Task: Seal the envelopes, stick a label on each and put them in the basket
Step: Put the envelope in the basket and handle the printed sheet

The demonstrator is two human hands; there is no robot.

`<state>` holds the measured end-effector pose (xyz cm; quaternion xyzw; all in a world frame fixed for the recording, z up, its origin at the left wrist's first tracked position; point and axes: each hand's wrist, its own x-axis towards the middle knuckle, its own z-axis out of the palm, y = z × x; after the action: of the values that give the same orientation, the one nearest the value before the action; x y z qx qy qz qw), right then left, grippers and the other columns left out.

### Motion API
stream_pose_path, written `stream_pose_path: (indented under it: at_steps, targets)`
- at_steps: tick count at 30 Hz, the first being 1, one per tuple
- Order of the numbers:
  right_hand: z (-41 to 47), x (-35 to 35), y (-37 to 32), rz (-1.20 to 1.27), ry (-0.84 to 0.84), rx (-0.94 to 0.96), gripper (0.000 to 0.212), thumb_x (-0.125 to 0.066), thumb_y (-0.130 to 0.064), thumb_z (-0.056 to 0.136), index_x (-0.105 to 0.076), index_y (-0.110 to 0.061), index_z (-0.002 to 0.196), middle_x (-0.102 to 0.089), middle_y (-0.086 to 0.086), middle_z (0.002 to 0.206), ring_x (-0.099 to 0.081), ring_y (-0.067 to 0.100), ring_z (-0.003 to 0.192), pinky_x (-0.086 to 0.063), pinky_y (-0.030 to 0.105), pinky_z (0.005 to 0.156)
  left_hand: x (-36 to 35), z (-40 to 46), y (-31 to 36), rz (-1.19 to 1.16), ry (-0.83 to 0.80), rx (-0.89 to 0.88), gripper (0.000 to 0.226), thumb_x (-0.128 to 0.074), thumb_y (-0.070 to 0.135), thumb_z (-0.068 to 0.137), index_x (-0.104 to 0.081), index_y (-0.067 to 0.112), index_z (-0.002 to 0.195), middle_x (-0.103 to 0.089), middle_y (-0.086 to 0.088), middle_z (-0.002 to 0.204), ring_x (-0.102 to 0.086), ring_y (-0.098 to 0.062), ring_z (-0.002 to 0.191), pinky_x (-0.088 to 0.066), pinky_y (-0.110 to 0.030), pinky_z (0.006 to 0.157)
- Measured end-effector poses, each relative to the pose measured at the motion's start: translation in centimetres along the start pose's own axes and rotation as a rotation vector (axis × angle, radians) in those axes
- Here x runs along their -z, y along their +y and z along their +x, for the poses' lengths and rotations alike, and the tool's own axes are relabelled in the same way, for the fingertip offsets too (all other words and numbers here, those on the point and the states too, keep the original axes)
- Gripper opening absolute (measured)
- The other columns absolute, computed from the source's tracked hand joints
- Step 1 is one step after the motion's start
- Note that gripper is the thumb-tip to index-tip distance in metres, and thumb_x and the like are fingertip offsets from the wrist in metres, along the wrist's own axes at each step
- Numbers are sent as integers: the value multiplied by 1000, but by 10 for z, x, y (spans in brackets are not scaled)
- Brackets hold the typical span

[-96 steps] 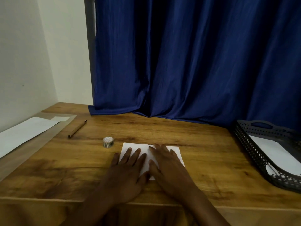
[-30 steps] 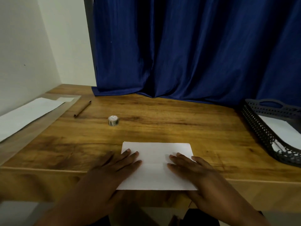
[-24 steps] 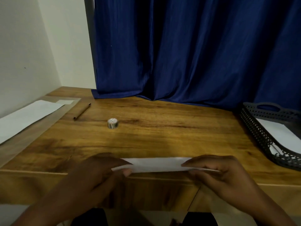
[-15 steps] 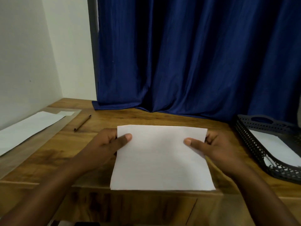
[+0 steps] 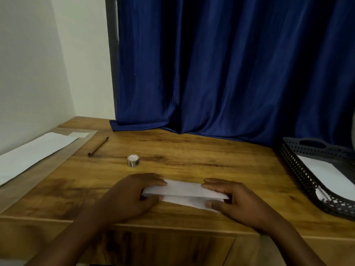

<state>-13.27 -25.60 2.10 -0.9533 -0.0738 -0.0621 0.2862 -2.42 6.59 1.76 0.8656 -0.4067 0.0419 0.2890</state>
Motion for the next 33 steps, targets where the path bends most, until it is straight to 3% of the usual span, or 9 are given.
stream_pose_path:
  at_steps: [2, 4, 8, 13, 18, 24, 28, 30, 33]
  targets:
    - [-7, -4, 2, -38, -45, 12, 62, -58, -81, 78, -45, -63, 136, -36, -43, 146, -21, -23, 138, -23, 19, 117, -4, -5, 0, 19, -34, 7, 47, -63, 65, 87, -60, 49, 132, -43, 35, 145, -30, 19, 137, -27, -14, 115]
    - [-11, -8, 2, -41, -49, 36, 53, -48, -76, 88, -42, -62, 139, -28, -39, 152, -12, -22, 142, -11, 21, 120, -5, -7, 1, 22, -43, 10, 48, -57, 70, 87, -60, 50, 130, -41, 36, 147, -27, 19, 138, -27, -17, 117]
    - [-11, -11, 1, -81, -32, 37, 40, -43, -59, 100, -44, -60, 140, -26, -34, 156, -10, -19, 144, -10, 27, 125, -8, -2, 8, 122, -23, 11, 47, -45, 66, 95, -55, 46, 136, -26, 33, 158, -18, 18, 141, -19, -29, 123]
    - [-12, -11, 1, -108, -42, 36, 40, -44, -59, 99, -42, -62, 140, -27, -36, 155, -10, -19, 144, -12, 30, 126, -32, 9, 27, 308, -148, -23, 68, -19, 67, 100, -10, 37, 161, 9, 22, 166, 18, 5, 150, 10, -37, 125]
    - [-8, -9, -7, -153, -52, -20, 45, -41, -62, 99, -41, -57, 143, -28, -31, 158, -9, -19, 144, -11, 31, 126, -41, 10, 25, 351, -222, -26, 71, -11, 69, 99, 5, 36, 161, 12, 20, 166, 24, 6, 148, 15, -35, 123]
    - [15, -35, -52, -316, 60, 15, 74, -10, -72, 94, -21, -36, 158, -14, -18, 166, -1, -5, 151, 6, 26, 121, -44, 9, 26, 399, -182, -47, 78, 2, 71, 91, 1, 35, 160, 8, 18, 166, 19, 2, 150, 16, -34, 121]
    - [27, -69, -75, -240, -52, -18, 84, -7, -75, 92, -9, -27, 161, -7, -9, 169, 4, 1, 153, 5, 38, 125, -41, 7, 27, 355, -179, -81, 67, -4, 62, 89, 19, 43, 149, 14, 24, 159, 22, 3, 148, 14, -34, 123]
    - [28, -75, -75, -251, -47, -32, 90, -7, -80, 90, -6, -25, 161, -6, -8, 169, 4, 2, 153, 6, 37, 124, -41, 7, 27, 350, -183, -86, 67, -7, 60, 88, 23, 43, 145, 17, 25, 157, 27, 4, 146, 18, -32, 121]
    - [26, -71, -70, -232, -70, -75, 106, -7, -92, 79, -3, -26, 161, 0, -10, 169, 8, -2, 150, 10, 32, 121, -43, 8, 23, 403, -210, -43, 77, -5, 61, 86, 15, 34, 156, 14, 18, 165, 27, 0, 147, 17, -35, 123]
